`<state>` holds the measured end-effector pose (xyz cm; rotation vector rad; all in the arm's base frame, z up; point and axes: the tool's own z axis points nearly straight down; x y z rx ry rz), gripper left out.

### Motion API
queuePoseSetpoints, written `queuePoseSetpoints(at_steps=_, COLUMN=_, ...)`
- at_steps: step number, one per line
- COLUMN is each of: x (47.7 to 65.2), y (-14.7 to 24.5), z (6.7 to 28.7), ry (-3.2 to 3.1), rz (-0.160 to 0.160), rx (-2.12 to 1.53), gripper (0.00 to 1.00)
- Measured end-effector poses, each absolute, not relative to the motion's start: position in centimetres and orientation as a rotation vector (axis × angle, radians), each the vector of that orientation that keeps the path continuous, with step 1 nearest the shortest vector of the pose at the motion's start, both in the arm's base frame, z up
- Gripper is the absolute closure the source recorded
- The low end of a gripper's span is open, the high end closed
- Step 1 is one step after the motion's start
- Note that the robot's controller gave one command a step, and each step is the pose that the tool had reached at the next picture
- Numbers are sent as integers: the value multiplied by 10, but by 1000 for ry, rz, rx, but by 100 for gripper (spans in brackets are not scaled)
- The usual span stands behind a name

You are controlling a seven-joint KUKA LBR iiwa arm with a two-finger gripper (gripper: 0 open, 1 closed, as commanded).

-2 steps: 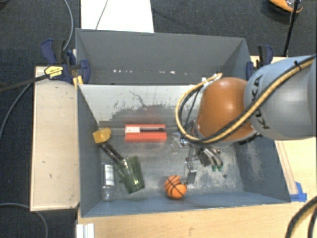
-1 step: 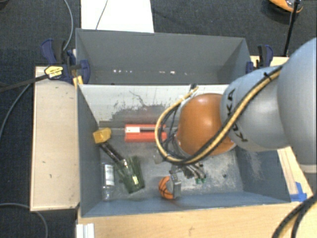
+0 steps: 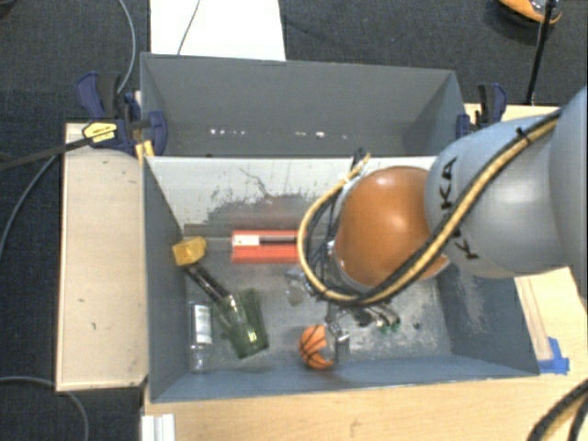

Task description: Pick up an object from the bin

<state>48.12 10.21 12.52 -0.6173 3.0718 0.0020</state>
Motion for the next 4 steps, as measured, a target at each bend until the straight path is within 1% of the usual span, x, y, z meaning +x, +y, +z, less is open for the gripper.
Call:
queuePoseSetpoints(at_steps=1, x=480, y=105, z=93, ry=2937, rz=-1, rx=-1096, gripper=0)
queuePoseSetpoints(at_steps=2, x=484, y=109, z=77, ry=2739, rz=1, rx=-1491, gripper=100)
queuePoseSetpoints(at_steps=4, x=484, y=109, z=78, ry=2738, rz=2, rx=-1488, gripper=100)
